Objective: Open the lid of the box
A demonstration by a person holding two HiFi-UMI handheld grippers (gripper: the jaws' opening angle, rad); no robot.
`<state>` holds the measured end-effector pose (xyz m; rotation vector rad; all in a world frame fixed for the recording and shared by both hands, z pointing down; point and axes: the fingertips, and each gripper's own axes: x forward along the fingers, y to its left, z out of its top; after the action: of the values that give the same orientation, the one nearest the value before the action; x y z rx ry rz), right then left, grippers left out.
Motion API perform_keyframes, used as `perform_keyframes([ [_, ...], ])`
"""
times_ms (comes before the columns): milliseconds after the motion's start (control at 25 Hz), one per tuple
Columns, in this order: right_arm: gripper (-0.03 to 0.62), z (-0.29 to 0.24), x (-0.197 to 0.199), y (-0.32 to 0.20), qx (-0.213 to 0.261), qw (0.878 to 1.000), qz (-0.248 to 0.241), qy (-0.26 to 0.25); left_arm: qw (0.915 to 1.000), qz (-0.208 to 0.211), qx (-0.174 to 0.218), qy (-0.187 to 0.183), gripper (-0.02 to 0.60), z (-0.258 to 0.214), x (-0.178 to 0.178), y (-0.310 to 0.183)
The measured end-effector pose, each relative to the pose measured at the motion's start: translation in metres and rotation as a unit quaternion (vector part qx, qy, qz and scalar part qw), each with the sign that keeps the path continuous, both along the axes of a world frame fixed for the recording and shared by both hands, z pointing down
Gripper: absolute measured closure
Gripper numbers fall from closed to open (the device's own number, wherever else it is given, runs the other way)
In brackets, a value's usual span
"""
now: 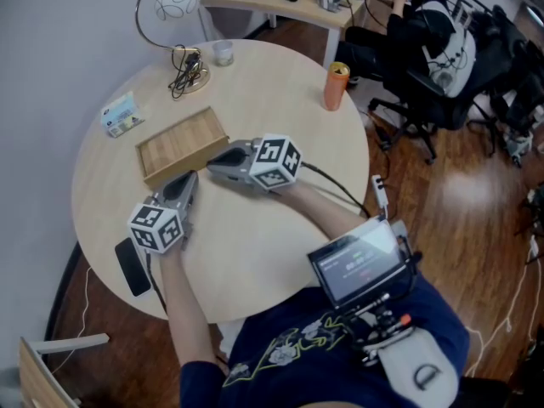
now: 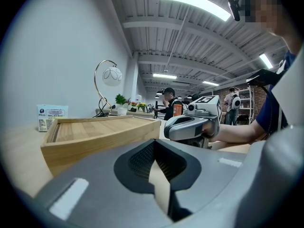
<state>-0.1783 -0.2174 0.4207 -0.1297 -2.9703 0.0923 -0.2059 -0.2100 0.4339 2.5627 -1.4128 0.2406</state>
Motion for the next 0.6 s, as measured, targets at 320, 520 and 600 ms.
perform_keyframes([
  [320, 0.58, -0.0002, 0.0007, 0.0002, -0.001, 1.0, 0.002, 0.002, 1.0, -0.006, -0.002, 0.0, 0.581, 0.0007, -0.0011, -0.0004],
  [520, 0.58, -0.0006, 0.0008, 0.0002, -0.002, 1.0, 0.003, 0.003, 1.0, -0.006, -0.002, 0.0, 0.581, 0.0004, -0.0014, -0.0006],
  [600, 0.58, -0.0005, 0.0004, -0.0003, 0.0, 1.0, 0.002, 0.002, 1.0, -0.006, -0.002, -0.001, 0.581, 0.0004, -0.0017, -0.0006],
])
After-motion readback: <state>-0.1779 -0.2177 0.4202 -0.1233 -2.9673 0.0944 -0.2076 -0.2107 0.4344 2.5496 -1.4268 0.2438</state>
